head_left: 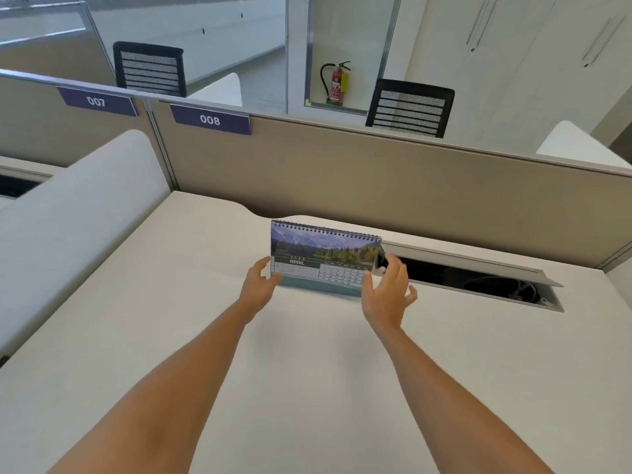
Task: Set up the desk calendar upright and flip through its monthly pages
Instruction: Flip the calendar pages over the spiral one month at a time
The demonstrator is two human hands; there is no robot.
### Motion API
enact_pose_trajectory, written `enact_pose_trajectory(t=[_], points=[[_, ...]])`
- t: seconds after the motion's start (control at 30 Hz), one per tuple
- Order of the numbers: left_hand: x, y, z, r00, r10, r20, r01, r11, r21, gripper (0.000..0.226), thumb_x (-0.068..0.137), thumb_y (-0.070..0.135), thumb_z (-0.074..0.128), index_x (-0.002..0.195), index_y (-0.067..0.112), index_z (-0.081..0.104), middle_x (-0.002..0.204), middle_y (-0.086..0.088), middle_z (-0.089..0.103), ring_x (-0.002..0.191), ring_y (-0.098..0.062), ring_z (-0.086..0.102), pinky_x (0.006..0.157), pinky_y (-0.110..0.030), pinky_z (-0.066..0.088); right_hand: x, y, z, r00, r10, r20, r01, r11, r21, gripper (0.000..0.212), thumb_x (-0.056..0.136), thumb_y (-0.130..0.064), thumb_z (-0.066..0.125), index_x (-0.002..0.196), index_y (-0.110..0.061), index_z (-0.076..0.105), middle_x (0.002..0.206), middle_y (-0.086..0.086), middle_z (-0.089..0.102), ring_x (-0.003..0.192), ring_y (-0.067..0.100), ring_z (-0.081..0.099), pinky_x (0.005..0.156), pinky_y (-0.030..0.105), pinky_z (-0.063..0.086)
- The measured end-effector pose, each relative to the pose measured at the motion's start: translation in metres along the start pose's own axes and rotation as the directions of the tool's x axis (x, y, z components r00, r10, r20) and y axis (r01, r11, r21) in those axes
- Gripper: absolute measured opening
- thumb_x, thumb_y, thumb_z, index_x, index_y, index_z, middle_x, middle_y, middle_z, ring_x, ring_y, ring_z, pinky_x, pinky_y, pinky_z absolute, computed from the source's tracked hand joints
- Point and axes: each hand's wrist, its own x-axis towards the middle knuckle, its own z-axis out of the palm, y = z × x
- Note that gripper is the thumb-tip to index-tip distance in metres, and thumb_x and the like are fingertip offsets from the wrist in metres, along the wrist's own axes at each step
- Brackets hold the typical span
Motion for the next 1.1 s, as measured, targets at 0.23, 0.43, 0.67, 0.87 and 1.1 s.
enact_pose_trajectory(t=[0.23, 0.43, 0.67, 0.87, 1.1], points=[[0.006, -0.001, 0.015, 0.999, -0.027, 0.026, 0.027, 1.0, -0.013, 0.061, 0.091, 0.019, 0.062, 0.145, 0.021, 0.035, 0.148, -0.004, 0.043, 0.13, -0.027, 0.045, 0.106, -0.039, 0.038, -0.02, 0.022, 0.03, 0.909, 0.165, 0.383, -0.112, 0.981, -0.158, 0.071, 0.091, -0.033, 0.059, 0.151, -0.02, 0.022, 0.151, 0.004, 0.037, 0.138, 0.022, 0.036, 0.115, 0.05, 0.011], [0.008, -0.001, 0.017, 0.999, -0.023, -0.038, 0.022, 1.0, -0.011, 0.072, 0.089, 0.019, 0.064, 0.149, 0.022, 0.025, 0.156, -0.005, 0.031, 0.134, -0.031, 0.042, 0.109, -0.046, 0.038, -0.024, 0.016, 0.031, 0.928, 0.177, 0.328, -0.184, 0.983, -0.01, 0.065, 0.089, -0.027, 0.062, 0.147, -0.022, 0.031, 0.144, 0.004, 0.048, 0.129, 0.024, 0.047, 0.11, 0.045, 0.023], [0.007, -0.005, 0.013, 1.0, -0.012, -0.012, 0.012, 1.0, -0.011, 0.065, 0.088, 0.019, 0.066, 0.144, 0.022, 0.034, 0.15, -0.005, 0.042, 0.128, -0.029, 0.048, 0.105, -0.042, 0.041, -0.028, 0.011, 0.015, 0.937, 0.286, 0.201, -0.326, 0.921, 0.213, 0.032, 0.087, -0.028, 0.069, 0.114, -0.026, 0.053, 0.077, -0.013, 0.06, 0.089, 0.021, 0.063, 0.088, 0.038, 0.032], [0.001, -0.015, 0.002, 0.998, 0.011, -0.06, -0.011, 1.0, 0.012, 0.053, 0.094, 0.031, 0.056, 0.141, 0.019, 0.036, 0.147, -0.007, 0.044, 0.125, -0.03, 0.051, 0.098, -0.04, 0.043, -0.032, 0.009, -0.001, 0.906, 0.333, 0.259, -0.399, 0.877, 0.267, 0.024, 0.088, -0.025, 0.068, 0.106, -0.029, 0.053, 0.078, -0.006, 0.066, 0.087, 0.024, 0.063, 0.095, 0.048, 0.045], [-0.008, -0.02, -0.008, 0.986, 0.115, -0.125, -0.124, 0.99, -0.064, 0.035, 0.101, 0.035, 0.037, 0.122, 0.016, 0.058, 0.12, -0.004, 0.063, 0.109, -0.021, 0.058, 0.083, -0.025, 0.041, -0.024, 0.008, -0.02, 0.877, 0.34, 0.339, -0.449, 0.83, 0.331, 0.008, 0.088, -0.019, 0.065, 0.091, -0.017, 0.058, 0.105, -0.003, 0.065, 0.102, 0.02, 0.061, 0.075, 0.029, 0.044]])
